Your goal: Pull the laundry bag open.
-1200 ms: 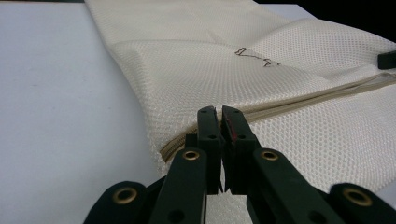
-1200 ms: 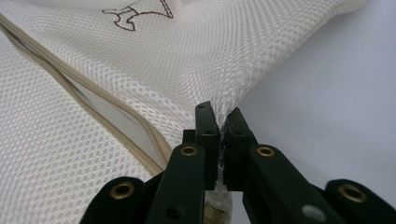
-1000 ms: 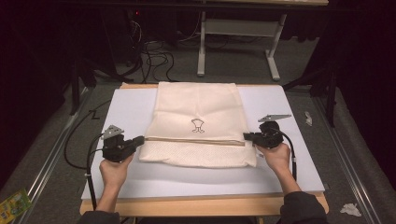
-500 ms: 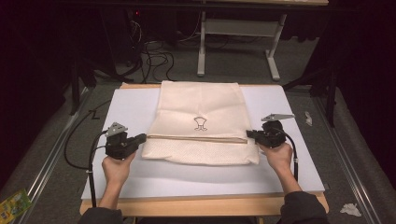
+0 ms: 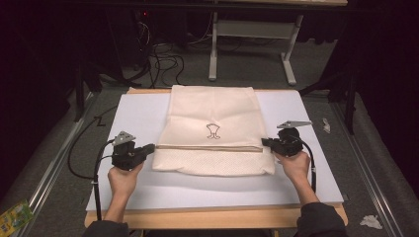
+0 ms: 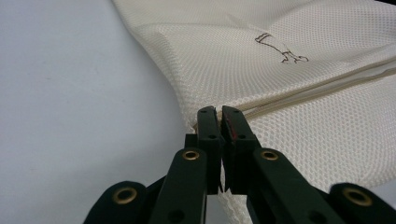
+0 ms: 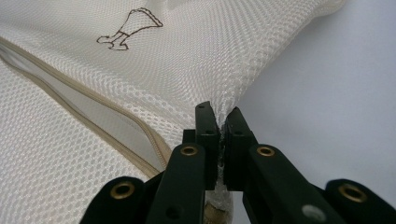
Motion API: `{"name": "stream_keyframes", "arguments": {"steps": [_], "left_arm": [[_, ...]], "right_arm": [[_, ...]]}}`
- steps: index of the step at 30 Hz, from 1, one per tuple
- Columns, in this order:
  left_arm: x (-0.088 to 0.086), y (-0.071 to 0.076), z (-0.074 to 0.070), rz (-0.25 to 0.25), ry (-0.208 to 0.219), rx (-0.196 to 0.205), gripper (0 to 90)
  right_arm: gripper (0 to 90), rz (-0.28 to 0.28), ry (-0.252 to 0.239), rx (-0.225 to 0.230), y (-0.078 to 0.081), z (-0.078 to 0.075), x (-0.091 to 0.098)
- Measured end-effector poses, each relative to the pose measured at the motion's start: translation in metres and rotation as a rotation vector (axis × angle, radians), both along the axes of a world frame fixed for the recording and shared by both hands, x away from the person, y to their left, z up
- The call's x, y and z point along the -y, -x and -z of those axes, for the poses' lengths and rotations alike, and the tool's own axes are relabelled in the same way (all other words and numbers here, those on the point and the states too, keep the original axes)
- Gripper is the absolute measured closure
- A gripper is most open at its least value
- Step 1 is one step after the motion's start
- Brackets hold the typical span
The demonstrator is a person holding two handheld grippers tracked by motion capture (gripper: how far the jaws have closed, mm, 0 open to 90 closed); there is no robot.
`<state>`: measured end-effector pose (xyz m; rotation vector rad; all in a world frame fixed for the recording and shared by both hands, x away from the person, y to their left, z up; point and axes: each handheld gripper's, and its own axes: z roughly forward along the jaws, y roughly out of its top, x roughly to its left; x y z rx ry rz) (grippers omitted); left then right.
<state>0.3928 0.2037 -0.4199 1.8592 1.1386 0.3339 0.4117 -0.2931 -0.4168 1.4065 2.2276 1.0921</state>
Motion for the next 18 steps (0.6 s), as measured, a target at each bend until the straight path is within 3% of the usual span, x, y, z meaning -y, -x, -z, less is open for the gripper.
{"name": "stream_keyframes", "arguments": {"steps": [7, 13, 18], "left_arm": [[0.002, 0.002, 0.003, 0.006, -0.008, -0.011, 87.0], [0.003, 0.003, 0.011, 0.017, -0.003, -0.046, 86.9], [0.002, 0.005, 0.013, 0.021, -0.009, -0.055, 86.9]], "right_arm": [[88.6, -0.005, -0.016, -0.020, 0.003, 0.002, 0.001], [88.1, -0.006, -0.036, -0.063, 0.001, 0.014, 0.005], [87.9, -0.009, -0.024, -0.063, 0.001, 0.017, 0.003]]}}
